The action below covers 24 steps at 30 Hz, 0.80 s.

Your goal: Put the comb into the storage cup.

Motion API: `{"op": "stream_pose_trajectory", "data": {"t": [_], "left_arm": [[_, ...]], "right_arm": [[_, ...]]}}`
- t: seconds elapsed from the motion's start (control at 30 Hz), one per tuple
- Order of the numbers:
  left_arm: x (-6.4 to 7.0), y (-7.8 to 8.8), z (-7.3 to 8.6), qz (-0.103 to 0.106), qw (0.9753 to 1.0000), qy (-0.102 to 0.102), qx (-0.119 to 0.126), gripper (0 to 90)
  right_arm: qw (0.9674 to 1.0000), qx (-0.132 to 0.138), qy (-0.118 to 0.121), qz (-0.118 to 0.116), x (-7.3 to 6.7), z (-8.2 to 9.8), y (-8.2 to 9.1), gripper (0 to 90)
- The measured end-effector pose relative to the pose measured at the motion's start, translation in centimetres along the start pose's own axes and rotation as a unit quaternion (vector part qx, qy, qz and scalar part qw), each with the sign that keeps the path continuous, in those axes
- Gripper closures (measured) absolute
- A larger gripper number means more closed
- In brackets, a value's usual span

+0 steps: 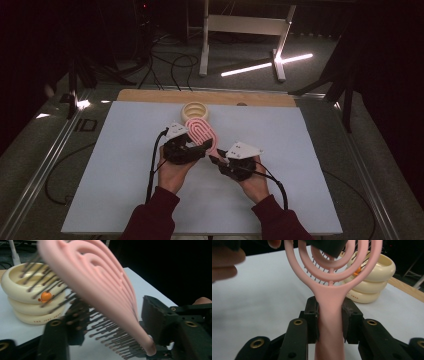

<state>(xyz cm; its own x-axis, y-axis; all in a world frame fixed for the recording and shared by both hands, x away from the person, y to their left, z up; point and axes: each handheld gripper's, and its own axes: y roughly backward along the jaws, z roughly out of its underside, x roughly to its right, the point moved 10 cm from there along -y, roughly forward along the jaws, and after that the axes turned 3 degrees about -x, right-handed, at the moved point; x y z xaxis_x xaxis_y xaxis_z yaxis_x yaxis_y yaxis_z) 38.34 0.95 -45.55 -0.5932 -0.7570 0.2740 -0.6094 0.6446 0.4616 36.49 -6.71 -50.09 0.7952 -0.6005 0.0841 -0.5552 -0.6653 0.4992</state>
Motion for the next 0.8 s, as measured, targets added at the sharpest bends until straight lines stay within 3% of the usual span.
{"op": "stream_pose_trajectory", "data": {"t": [0.17, 0.4, 0.8], "left_arm": [[0.3, 0.0, 0.2, 0.009, 0.9999, -0.005, -0.008, 50.3], [0.6, 0.1, 0.0, 0.023, 0.9997, 0.001, -0.011, 55.5], [2.1, 0.3, -1.0, 0.06, 0.9981, 0.013, 0.005, 63.5]], "right_arm": [[0.9996, -0.015, 0.02, 0.01, -0.1, 0.4, -0.4, 70.2], [0.9996, -0.018, 0.017, 0.011, -0.2, 0.5, -0.7, 70.1], [0.9996, -0.01, 0.019, 0.019, 0.3, 0.0, -0.4, 68.3]]}}
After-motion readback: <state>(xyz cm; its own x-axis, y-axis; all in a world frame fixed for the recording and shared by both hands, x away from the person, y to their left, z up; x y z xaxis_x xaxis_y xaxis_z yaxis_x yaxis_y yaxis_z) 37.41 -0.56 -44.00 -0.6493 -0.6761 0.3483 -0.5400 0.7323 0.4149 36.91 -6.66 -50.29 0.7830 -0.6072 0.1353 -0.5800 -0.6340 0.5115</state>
